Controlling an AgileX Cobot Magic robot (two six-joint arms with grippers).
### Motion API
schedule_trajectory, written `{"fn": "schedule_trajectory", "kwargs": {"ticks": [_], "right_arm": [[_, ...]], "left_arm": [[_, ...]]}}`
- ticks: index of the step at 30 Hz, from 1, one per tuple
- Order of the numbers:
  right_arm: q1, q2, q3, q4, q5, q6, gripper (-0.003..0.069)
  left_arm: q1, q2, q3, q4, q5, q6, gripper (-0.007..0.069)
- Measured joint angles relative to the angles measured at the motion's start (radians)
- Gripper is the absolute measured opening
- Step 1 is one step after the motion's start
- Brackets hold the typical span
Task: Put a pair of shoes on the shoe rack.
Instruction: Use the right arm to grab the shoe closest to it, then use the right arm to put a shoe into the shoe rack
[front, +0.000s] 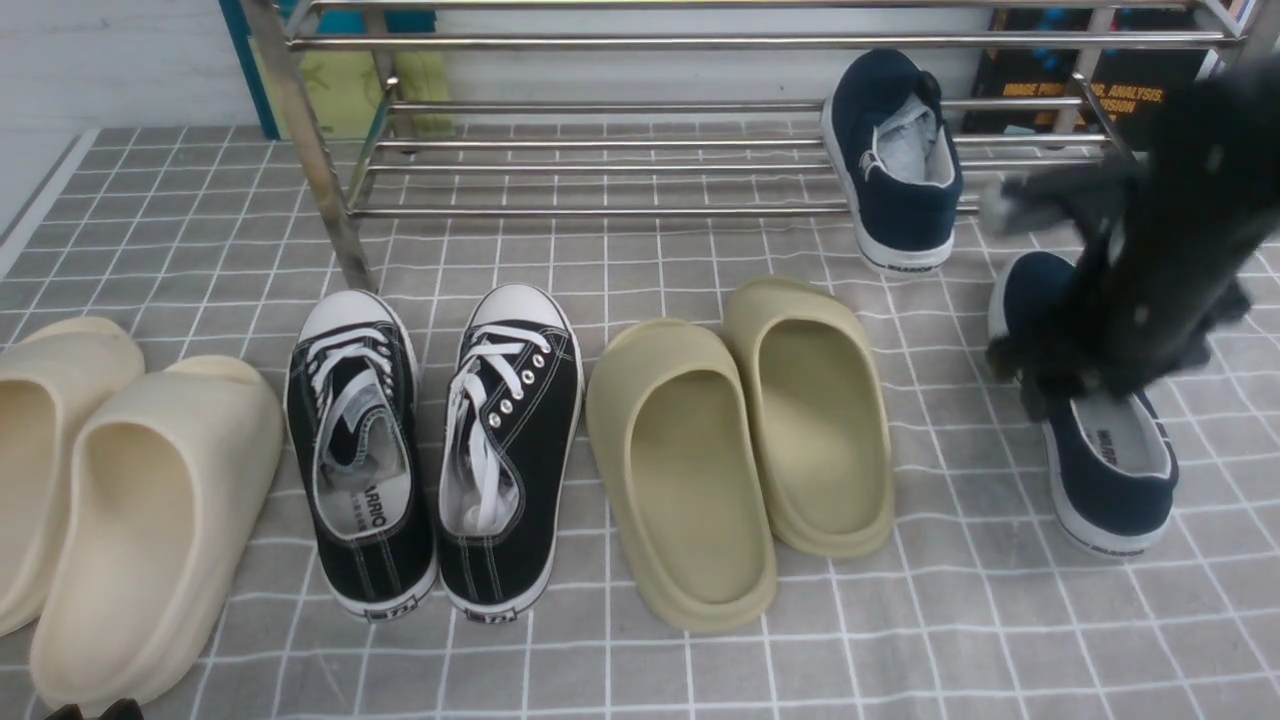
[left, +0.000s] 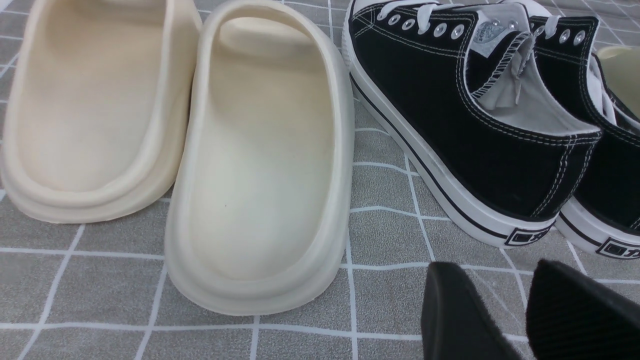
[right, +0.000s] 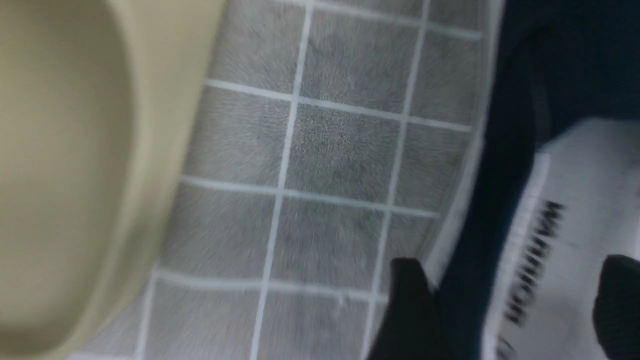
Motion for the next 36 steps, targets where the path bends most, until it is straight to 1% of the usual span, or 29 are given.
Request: {"fn": "schedule_trajectory", "kwargs": {"ticks": [1,3,4,5,6,7,8,13,16,18,21,24,25,27,33,36], "right_arm": [[0.000,0.025,0.044,-0.023,-0.055,0.037,0.0389],[0.000,0.048,0.060,-0.057,-0.091,0.071,0.0288],[0.000,0.048,0.060,-0.057,-0.091,0.071,0.0275],[0.000,0.059,0.064,-0.084,-0.108,0.086,0.0168],[0.000,0.059,0.064,-0.086,-0.108,0.087,0.0141],[0.000,0.057,0.064,-0.088,-0.108,0.098,0.0057],[0.001,0.047,0.064,-0.093,-0.103,0.104,0.0030],[0.001,-0.034,0.029,-0.081,0.028,0.111,0.0026],[0.001,-0.111,-0.030,-0.061,0.129,0.055,0.0026],[0.001,-0.128,-0.057,-0.061,0.140,0.029,0.0026],[-0.006,-0.119,-0.126,-0.069,0.109,0.002,0.0026],[-0.036,-0.027,-0.243,-0.065,0.045,-0.002,0.0026],[-0.039,-0.020,-0.252,-0.065,0.042,-0.003,0.0026],[-0.062,0.088,-0.373,-0.057,0.017,-0.004,0.0026],[-0.084,0.286,-0.624,-0.047,0.025,-0.004,0.0026],[-0.087,0.406,-0.791,-0.043,0.066,-0.007,0.0027]], "left_arm": [[0.000,0.000,0.000,0.000,0.000,0.000,0.0239],[0.000,0.000,0.000,0.000,0.000,0.000,0.0239],[0.000,0.000,0.000,0.000,0.000,0.000,0.0239],[0.000,0.000,0.000,0.000,0.000,0.000,0.0239],[0.000,0.000,0.000,0.000,0.000,0.000,0.0239],[0.000,0.000,0.000,0.000,0.000,0.000,0.0239],[0.000,0.000,0.000,0.000,0.000,0.000,0.0239],[0.000,0.000,0.000,0.000,0.000,0.000,0.0239],[0.000,0.000,0.000,0.000,0.000,0.000,0.0239],[0.000,0.000,0.000,0.000,0.000,0.000,0.0239],[0.000,0.000,0.000,0.000,0.000,0.000,0.0239],[0.000,0.000,0.000,0.000,0.000,0.000,0.0239],[0.000,0.000,0.000,0.000,0.000,0.000,0.0239],[0.000,0.000,0.000,0.000,0.000,0.000,0.0239],[0.000,0.000,0.000,0.000,0.000,0.000,0.0239],[0.000,0.000,0.000,0.000,0.000,0.000,0.0239]]}}
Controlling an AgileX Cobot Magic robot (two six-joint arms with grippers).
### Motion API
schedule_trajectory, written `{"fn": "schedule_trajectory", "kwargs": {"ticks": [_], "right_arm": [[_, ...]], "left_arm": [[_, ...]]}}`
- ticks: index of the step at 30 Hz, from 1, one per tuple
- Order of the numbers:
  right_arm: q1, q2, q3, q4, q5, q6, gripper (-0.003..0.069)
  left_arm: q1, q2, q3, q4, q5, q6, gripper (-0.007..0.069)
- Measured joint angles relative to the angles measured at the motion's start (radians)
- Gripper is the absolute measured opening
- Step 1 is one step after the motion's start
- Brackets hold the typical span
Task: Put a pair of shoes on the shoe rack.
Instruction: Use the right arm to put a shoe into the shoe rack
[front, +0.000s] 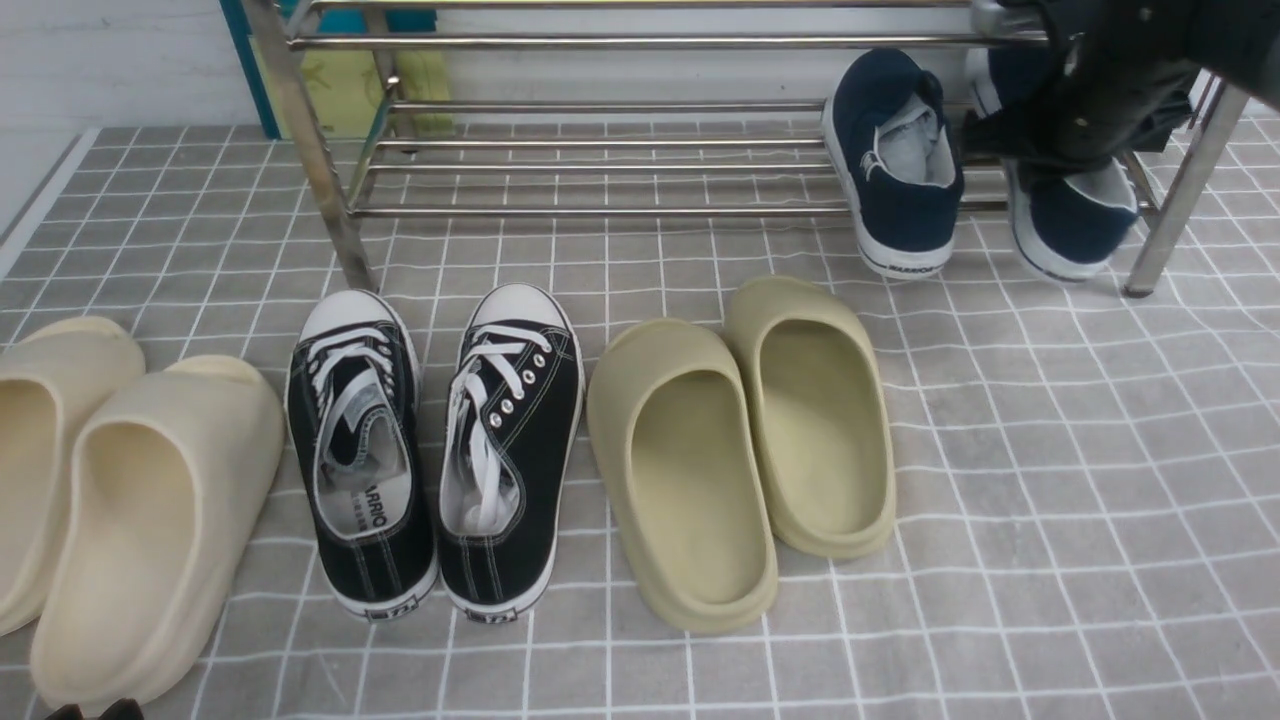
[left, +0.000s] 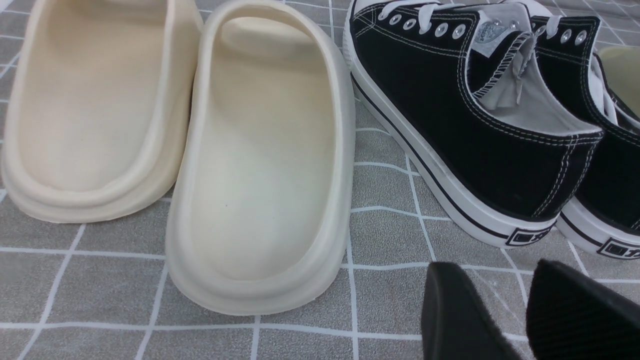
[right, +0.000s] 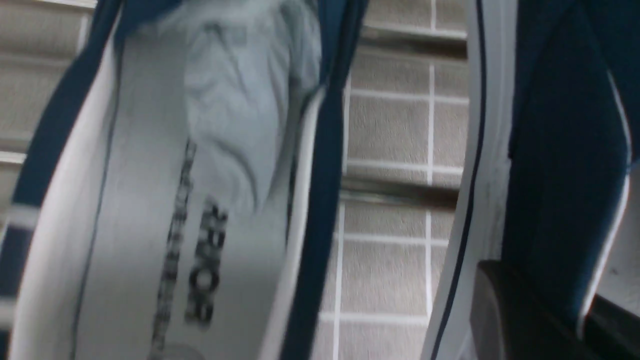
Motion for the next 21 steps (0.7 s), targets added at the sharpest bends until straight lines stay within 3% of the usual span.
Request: {"fn": "schedule_trajectory", "kwargs": {"ticks": [3,5,10,14,17,21], "right_arm": [[0.000,0.058,-0.081,0.006,0.042,-0.034,0.0059],[0.000,0.079,-0.115,0.006,0.056,-0.055,0.0127],[-0.001,0.070,-0.138,-0.007,0.077,-0.041,0.0407],[-0.001,0.011,-0.138,0.005,0.110,-0.038,0.0541],[-0.001,-0.036,-0.138,0.017,0.123,-0.037,0.0559],[-0.001,-0.121,-0.104,0.033,0.121,-0.049,0.0505]], "left_arm": [[0.000,0.000,0.000,0.000,0.000,0.000,0.0239],[0.000,0.000,0.000,0.000,0.000,0.000,0.0239],[0.000,0.000,0.000,0.000,0.000,0.000,0.0239],[0.000,0.000,0.000,0.000,0.000,0.000,0.0239],[0.000,0.000,0.000,0.000,0.000,0.000,0.0239],[0.000,0.000,0.000,0.000,0.000,0.000,0.0239]]}}
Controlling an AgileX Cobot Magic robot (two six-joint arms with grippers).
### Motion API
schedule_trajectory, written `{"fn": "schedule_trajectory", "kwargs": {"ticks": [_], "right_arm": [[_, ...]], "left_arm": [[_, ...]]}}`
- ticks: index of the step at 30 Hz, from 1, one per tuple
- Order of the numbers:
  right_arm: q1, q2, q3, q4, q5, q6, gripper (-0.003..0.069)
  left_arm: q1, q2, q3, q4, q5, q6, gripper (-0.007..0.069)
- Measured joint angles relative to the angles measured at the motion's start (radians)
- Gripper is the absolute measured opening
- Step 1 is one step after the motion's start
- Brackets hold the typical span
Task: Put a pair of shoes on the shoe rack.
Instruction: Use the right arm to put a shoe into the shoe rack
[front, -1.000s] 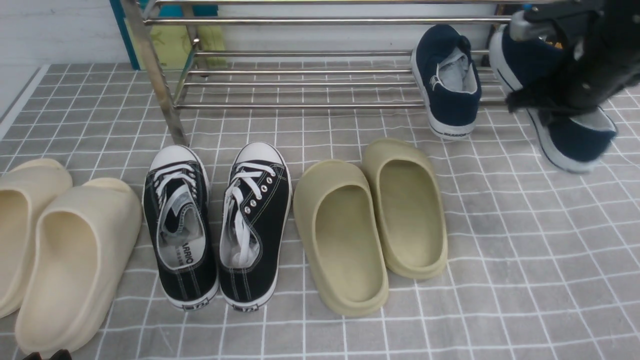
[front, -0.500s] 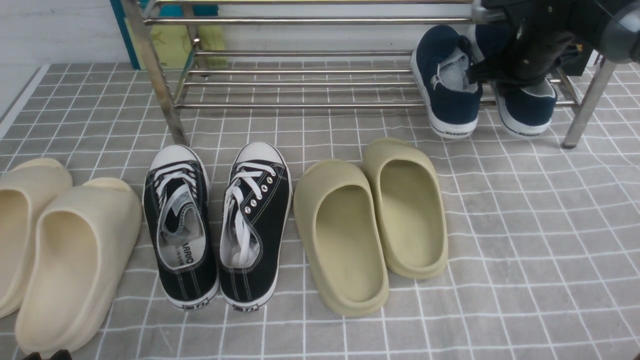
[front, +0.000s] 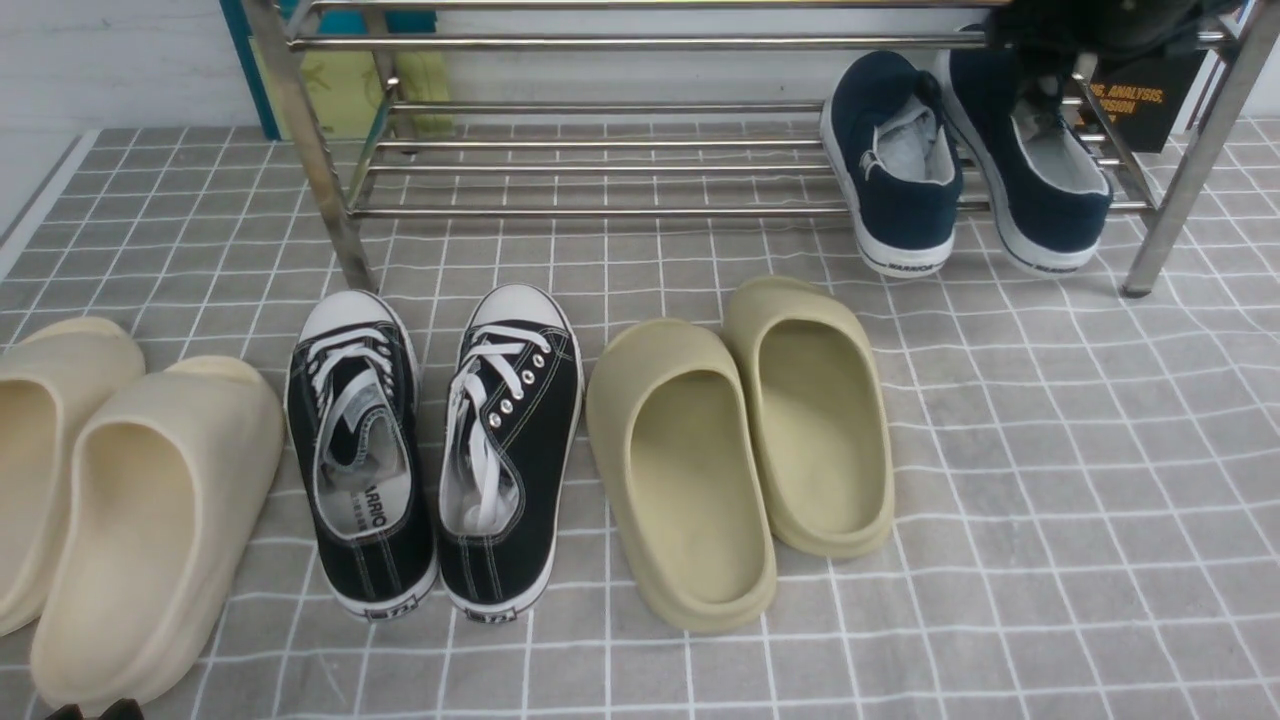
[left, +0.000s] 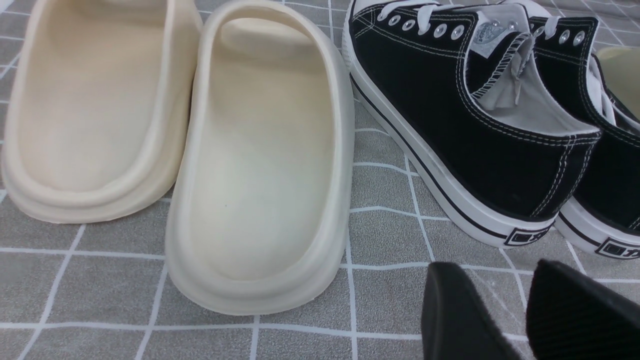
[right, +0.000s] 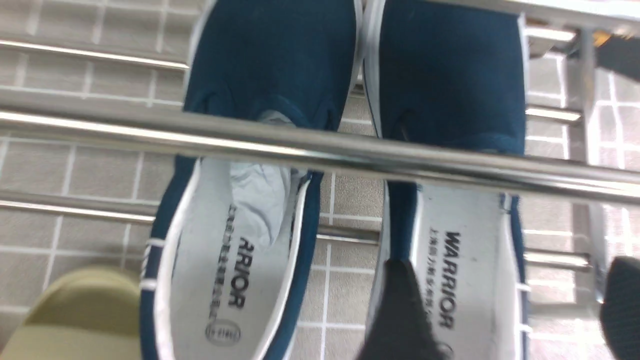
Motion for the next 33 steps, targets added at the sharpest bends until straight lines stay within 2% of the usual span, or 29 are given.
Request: {"fn": "schedule_trajectory", "kwargs": {"ticks": [1,2,3,12,16,17,18,20,27,31,32,33], "right_arm": [[0.000,-0.004,0.007,0.001,-0.001,-0.002,0.0501],[0.000,-0.012,0.055,0.002,-0.011,-0.002,0.0449],[0.000,-0.012,0.074,0.002,-0.017,-0.002,0.0430],[0.001,0.060,0.215,-0.024,-0.174,-0.002,0.0292],[0.002,0.094,0.218,-0.099,-0.265,0.065,0.0091],[0.002,0.094,0.218,-0.099,-0.265,0.065,0.0091],[0.004,0.096,0.218,-0.121,-0.270,0.116,0.0046],[0.009,0.096,0.217,-0.168,-0.275,0.204,0.0045],[0.010,0.098,0.215,-0.243,-0.315,0.262,0.0052],[0.010,0.098,0.212,-0.259,-0.321,0.265,0.0103],[0.009,0.098,0.212,-0.261,-0.322,0.265,0.0161],[0.009,0.098,0.212,-0.261,-0.322,0.265,0.0161]], "left_arm": [[0.000,0.000,0.000,0.000,0.000,0.000,0.0239],[0.000,0.000,0.000,0.000,0.000,0.000,0.0239],[0.000,0.000,0.000,0.000,0.000,0.000,0.0239],[0.000,0.000,0.000,0.000,0.000,0.000,0.0239],[0.000,0.000,0.000,0.000,0.000,0.000,0.0239],[0.000,0.000,0.000,0.000,0.000,0.000,0.0239],[0.000,0.000,0.000,0.000,0.000,0.000,0.0239],[0.000,0.000,0.000,0.000,0.000,0.000,0.0239],[0.000,0.000,0.000,0.000,0.000,0.000,0.0239],[0.000,0.000,0.000,0.000,0.000,0.000,0.0239],[0.000,0.000,0.000,0.000,0.000,0.000,0.0239],[0.000,0.000,0.000,0.000,0.000,0.000,0.0239]]}}
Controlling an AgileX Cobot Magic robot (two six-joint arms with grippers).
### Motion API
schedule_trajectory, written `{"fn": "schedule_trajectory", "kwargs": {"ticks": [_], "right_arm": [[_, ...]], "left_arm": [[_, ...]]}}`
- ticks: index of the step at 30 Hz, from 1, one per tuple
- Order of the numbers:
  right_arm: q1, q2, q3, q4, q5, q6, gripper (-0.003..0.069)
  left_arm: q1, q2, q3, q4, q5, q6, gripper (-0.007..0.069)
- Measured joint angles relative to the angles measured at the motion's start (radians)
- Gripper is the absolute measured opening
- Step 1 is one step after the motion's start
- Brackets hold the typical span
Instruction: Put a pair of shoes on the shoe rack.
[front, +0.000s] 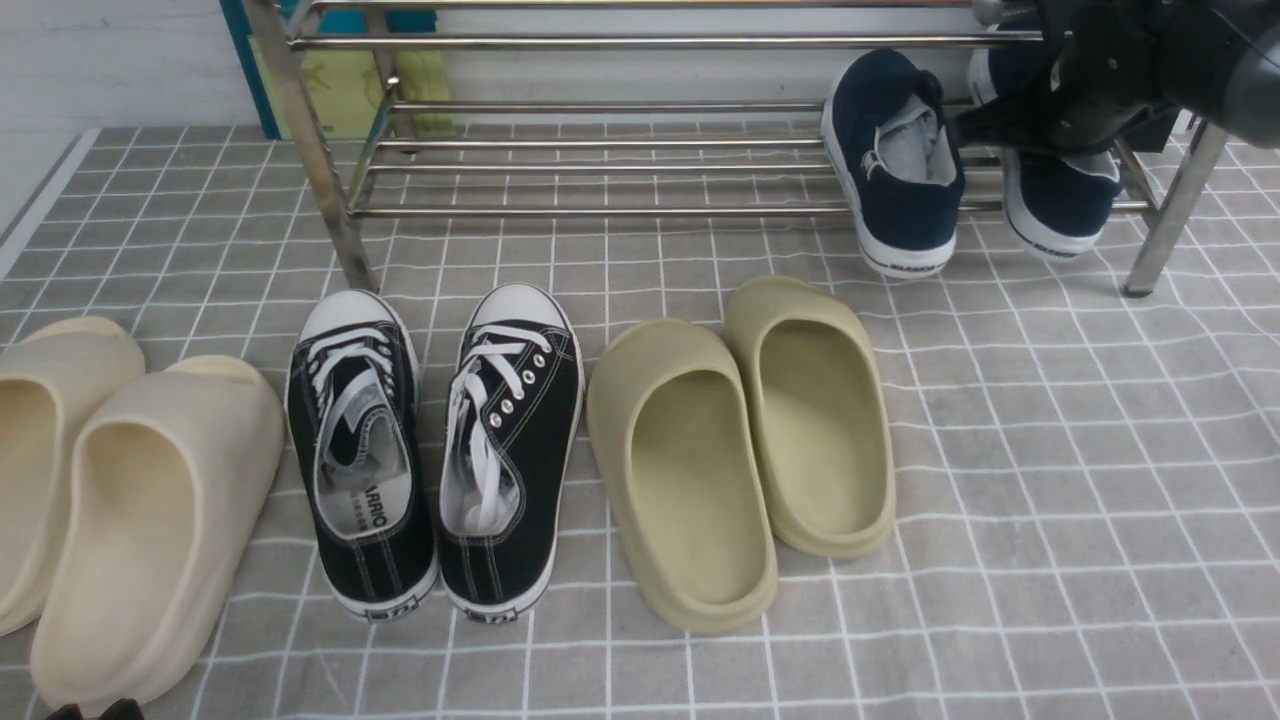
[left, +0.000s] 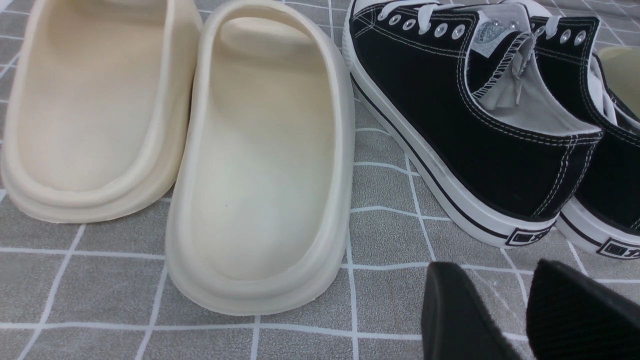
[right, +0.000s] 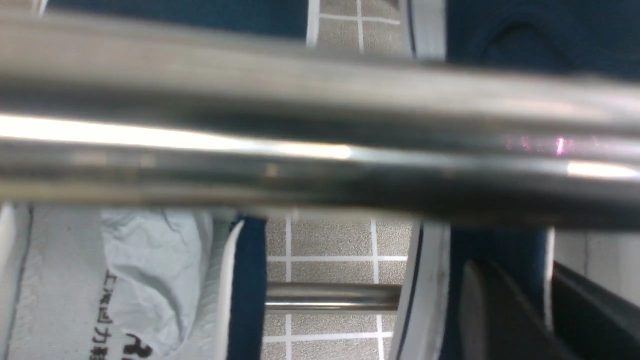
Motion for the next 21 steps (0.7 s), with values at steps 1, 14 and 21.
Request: {"fn": "schedule_trajectory", "kwargs": {"ticks": [1,14,21], "right_arm": [[0.000,0.000,0.000,0.002,0.000,0.000,0.0218],[-0.007,-0.174,0.007,0.251,0.153,-0.206,0.0494],[-0.007,-0.494,0.225,0.282,0.065,-0.215,0.0277]], "left_arm": [[0.000,0.000,0.000,0.000,0.000,0.000,0.0239],[0.000,0.000,0.000,0.000,0.000,0.000,0.0239],[0.000,0.000,0.000,0.000,0.000,0.000,0.0239]]}}
